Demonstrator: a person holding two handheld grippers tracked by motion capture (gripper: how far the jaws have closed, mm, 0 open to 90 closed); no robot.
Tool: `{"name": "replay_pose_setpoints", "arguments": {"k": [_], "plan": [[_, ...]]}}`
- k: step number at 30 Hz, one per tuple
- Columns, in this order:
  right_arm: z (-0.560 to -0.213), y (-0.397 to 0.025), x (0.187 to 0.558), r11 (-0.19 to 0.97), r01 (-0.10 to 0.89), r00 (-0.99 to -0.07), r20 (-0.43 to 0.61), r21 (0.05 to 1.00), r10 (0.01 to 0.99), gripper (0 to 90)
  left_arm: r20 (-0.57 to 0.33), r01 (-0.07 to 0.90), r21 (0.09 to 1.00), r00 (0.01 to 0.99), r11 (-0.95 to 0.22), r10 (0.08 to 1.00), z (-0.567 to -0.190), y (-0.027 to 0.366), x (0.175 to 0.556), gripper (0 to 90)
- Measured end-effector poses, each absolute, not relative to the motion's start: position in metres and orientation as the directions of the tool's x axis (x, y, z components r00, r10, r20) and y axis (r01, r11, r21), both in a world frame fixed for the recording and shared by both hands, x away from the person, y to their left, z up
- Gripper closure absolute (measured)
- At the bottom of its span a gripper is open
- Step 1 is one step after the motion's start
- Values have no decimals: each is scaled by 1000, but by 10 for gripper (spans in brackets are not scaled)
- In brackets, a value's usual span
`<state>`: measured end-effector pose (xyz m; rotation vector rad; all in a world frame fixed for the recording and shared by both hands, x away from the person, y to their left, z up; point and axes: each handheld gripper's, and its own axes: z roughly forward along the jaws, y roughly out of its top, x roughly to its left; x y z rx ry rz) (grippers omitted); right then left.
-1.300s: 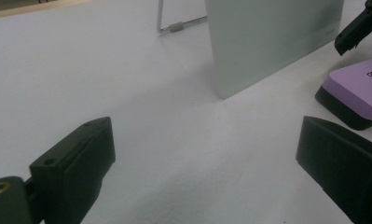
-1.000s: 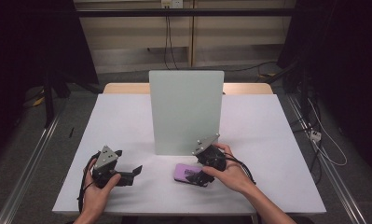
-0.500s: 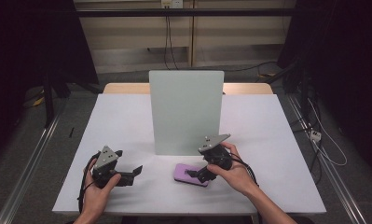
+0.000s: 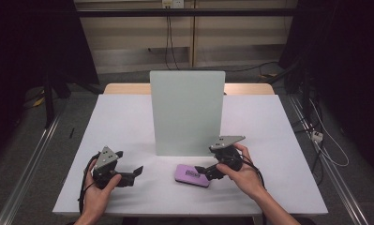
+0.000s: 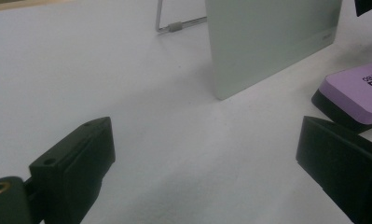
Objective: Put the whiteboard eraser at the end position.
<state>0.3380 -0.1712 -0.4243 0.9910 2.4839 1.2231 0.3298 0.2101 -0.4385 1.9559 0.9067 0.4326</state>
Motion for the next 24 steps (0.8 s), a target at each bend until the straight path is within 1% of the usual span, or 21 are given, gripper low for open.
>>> {"name": "replay_pose_setpoints", "arguments": {"k": [6,14,17,24], "plan": [[-425,-185,334,398,484,-714,88,779,695,80,-55,424,850,661,-311,749,-438,211,330,43],[-424,-205,328,357,494,-669,84,793,739,80,-62,429,849,662,-310,747,-439,210,330,43],[-424,-213,326,325,505,-633,87,799,769,85,-65,429,850,660,-305,749,-439,210,330,43],[-425,-230,321,295,520,-591,87,802,802,85,-63,428,851,659,-305,749,-438,211,330,43]]}}
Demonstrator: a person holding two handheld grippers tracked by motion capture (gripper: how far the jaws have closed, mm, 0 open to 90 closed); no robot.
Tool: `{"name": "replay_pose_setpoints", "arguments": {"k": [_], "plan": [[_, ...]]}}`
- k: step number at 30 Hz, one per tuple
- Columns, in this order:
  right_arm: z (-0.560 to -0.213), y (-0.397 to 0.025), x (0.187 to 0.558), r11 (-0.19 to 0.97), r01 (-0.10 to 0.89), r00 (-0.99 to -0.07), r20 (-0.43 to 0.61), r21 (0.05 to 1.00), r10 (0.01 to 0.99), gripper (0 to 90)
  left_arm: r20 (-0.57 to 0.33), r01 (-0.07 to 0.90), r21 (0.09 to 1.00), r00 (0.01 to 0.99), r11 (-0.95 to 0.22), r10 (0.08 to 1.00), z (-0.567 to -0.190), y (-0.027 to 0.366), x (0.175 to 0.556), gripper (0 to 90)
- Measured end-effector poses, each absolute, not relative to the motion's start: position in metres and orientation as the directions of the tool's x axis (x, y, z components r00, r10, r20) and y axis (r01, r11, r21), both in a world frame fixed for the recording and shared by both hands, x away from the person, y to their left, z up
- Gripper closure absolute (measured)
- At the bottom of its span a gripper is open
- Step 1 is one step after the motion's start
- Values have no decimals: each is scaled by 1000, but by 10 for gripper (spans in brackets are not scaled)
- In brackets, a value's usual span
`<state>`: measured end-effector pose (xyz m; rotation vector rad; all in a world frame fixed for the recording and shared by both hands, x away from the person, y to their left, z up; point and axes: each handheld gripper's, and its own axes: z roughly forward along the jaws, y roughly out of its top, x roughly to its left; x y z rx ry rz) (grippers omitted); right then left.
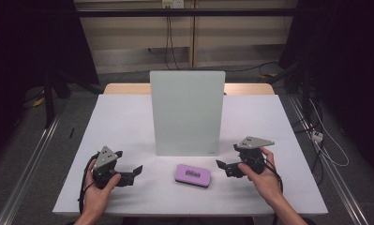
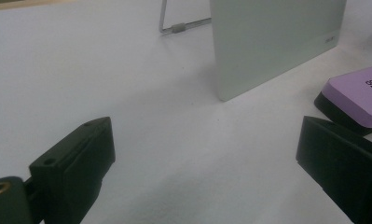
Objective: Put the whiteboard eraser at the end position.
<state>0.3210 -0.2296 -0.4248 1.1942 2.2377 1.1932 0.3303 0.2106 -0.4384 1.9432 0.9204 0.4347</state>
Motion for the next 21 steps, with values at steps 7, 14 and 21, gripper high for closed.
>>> {"name": "replay_pose_setpoints", "arguments": {"k": [7,14,21], "plan": [[-425,-243,316,266,516,-556,82,814,827,86,-60,429,852,649,-300,758,-438,211,331,43],[-430,-258,308,247,530,-525,85,811,847,85,-67,434,855,636,-284,768,-437,213,330,43],[-433,-275,300,200,524,-482,95,828,871,88,-67,435,856,631,-280,773,-437,214,330,43]]}}
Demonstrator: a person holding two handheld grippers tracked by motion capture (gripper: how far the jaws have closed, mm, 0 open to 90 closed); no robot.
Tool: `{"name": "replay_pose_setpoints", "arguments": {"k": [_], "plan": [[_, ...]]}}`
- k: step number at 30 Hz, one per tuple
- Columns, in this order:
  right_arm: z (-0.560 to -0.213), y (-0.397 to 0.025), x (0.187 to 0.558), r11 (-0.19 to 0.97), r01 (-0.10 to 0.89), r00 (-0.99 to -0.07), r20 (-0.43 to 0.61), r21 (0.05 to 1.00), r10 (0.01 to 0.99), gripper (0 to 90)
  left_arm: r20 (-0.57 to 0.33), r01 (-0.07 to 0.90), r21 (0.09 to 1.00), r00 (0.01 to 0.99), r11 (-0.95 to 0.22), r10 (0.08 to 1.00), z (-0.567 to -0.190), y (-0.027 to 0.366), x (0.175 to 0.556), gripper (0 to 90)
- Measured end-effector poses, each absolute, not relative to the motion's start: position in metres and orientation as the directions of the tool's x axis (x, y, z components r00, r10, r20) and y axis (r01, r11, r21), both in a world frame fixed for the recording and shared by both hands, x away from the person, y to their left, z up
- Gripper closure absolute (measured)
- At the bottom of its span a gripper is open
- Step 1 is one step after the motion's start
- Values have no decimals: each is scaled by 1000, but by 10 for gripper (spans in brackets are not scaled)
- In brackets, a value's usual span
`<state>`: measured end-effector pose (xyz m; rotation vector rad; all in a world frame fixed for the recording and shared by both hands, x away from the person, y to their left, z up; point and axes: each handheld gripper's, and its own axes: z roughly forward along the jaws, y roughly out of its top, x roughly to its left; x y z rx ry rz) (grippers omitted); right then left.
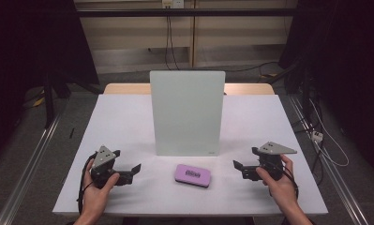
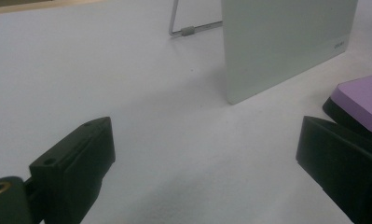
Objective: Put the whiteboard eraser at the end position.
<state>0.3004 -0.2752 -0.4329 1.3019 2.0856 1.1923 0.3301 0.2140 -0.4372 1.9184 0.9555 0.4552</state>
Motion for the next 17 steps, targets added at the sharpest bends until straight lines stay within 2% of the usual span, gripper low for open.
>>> {"name": "replay_pose_setpoints", "arguments": {"k": [8,17], "plan": [[-447,-288,289,173,535,-445,102,827,889,87,-60,437,856,615,-276,786,-437,215,330,44],[-446,-294,286,150,526,-429,109,837,897,87,-61,442,853,611,-277,789,-438,217,332,44]]}}
